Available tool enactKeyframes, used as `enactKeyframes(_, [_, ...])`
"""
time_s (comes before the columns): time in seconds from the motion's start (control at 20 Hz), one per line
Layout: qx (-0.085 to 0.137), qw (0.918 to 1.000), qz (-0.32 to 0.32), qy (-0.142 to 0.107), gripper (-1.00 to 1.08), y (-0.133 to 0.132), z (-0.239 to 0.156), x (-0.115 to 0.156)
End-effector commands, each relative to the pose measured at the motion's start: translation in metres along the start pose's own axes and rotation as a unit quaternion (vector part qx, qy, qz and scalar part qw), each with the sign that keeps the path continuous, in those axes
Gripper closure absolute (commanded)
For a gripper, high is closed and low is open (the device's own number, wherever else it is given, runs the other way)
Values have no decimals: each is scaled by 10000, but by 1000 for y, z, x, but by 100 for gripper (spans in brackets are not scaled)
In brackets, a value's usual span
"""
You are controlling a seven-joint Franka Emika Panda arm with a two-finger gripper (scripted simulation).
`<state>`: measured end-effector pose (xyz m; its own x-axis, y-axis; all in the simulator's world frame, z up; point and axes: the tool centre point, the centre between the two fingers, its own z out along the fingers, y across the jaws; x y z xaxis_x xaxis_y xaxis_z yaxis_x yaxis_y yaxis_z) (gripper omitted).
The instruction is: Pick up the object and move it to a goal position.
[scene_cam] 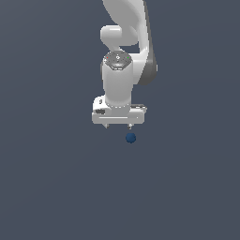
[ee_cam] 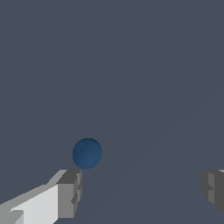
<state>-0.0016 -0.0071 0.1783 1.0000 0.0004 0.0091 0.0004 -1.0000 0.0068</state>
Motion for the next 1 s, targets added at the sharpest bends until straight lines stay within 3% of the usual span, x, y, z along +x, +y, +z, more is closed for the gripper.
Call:
enactKeyframes(0.0, [0, 10000, 0, 0, -92, 0, 0, 0])
enactKeyframes(0.5, [-127, 9994, 262, -181, -92, 33, 10, -8])
enactKeyframes(0.95, [-109, 9991, 375, -159, -92, 23, 17, -9])
